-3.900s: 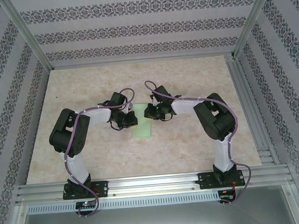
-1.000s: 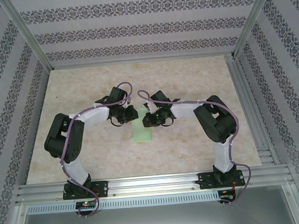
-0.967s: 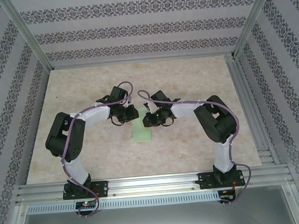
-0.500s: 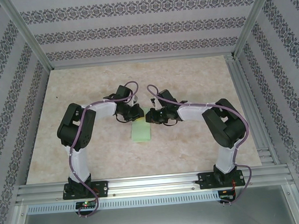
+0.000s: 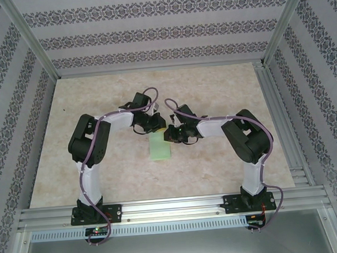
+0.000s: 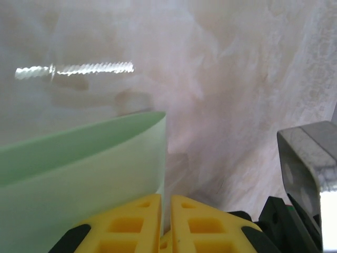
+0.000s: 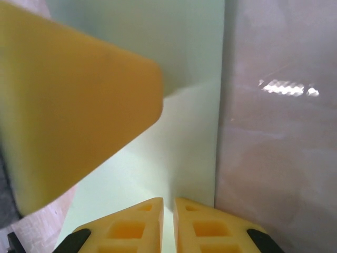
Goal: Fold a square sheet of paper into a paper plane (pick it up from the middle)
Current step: Fold the square sheet of paper in half at the center of the table.
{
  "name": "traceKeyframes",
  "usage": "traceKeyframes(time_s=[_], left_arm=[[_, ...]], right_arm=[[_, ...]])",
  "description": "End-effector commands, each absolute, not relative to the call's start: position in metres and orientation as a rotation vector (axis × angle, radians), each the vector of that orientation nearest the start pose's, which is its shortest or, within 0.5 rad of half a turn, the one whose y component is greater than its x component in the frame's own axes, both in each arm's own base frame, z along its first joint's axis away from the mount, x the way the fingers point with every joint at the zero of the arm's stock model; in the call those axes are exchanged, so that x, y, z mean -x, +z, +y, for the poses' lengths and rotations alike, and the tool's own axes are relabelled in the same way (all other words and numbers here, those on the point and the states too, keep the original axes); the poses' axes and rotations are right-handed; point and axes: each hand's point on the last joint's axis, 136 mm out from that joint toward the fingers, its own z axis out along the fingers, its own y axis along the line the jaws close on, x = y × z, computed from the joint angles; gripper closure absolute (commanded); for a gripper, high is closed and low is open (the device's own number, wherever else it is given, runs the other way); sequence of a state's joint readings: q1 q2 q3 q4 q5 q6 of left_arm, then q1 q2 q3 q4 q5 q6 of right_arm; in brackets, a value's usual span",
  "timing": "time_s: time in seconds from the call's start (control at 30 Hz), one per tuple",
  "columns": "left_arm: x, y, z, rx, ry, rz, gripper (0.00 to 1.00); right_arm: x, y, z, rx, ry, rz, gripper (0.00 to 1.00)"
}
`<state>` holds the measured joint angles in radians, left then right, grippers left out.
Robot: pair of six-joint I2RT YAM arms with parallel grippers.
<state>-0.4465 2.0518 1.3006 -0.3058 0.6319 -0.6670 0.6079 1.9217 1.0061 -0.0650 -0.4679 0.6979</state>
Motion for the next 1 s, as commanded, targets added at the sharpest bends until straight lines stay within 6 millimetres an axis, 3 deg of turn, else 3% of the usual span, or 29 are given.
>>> traceKeyframes(time_s=[0.0, 0.27, 0.47, 0.63, 0.97], left_arm=[[-0.383, 0.042, -0.307, 0.010, -1.235, 2.786, 0.86], [-0.388, 0.025, -0.313, -0.006, -1.210, 2.824, 0.86], [-0.388, 0.002, -0.301, 0.027, -1.080, 2.890, 0.88], [-0.383, -0.011, -0.294, 0.039, -1.023, 2.924, 0.88], [-0.382, -0.020, -0.288, 0.053, -0.966, 2.941, 0.89]], right_arm=[[-0.303, -0.008, 0.302, 0.155, 0.967, 2.833, 0.85], [-0.306, -0.005, 0.292, 0.152, 0.976, 2.818, 0.85], [-0.307, 0.013, 0.303, 0.101, 1.074, 2.779, 0.84], [-0.291, 0.023, 0.311, 0.116, 1.130, 2.786, 0.83], [-0.246, 0.005, 0.306, 0.103, 1.101, 2.914, 0.84]])
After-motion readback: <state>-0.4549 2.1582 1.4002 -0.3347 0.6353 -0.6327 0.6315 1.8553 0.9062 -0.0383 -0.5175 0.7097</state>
